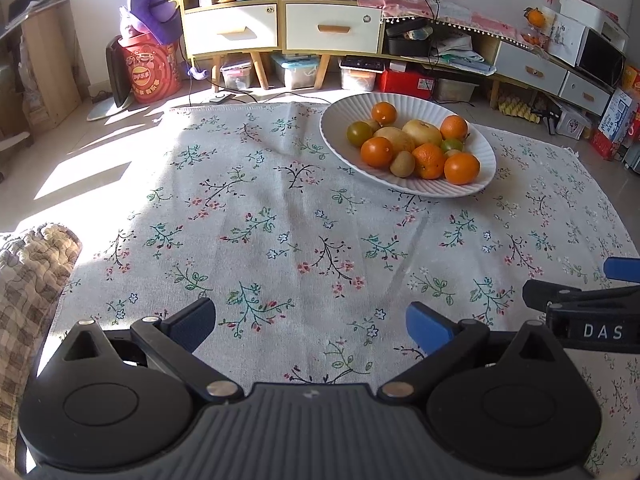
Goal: Organize fruits
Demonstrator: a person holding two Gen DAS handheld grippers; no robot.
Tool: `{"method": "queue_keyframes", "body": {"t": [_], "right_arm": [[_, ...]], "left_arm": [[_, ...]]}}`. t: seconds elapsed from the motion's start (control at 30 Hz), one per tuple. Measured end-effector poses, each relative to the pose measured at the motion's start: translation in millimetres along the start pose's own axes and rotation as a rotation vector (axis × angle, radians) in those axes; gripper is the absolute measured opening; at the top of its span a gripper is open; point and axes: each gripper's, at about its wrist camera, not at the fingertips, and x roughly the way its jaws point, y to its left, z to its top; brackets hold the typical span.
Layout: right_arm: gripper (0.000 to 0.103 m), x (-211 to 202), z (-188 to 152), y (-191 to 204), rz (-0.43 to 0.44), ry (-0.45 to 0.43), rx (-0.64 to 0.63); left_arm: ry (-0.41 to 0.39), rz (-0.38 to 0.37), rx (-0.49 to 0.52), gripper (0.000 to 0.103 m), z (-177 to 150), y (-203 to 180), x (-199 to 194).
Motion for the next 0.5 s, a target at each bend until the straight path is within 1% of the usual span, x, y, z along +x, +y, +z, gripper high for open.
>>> {"method": "queue_keyframes", "body": {"t": [0.17,0.37,0.5], "right_arm": [[0.102,-0.4,-0.5,-0.8,-0.001,-0.003,-0.003],[0.102,-2.2,-3.5,-1.7,-0.007,-0.021,-0.004],[0.102,3.6,-8.4,-3.6,-0.018,-0.026,-0.002]], "left_arm": [[0.006,0.010,0.008,0.095,0.3,-0.4,3.7],[0.042,-0.001,0.034,0.095,-4.3,-1.8,10.3],[0.034,0.002,0.039,0.095,-8.9,-0.4,14.7]]}}
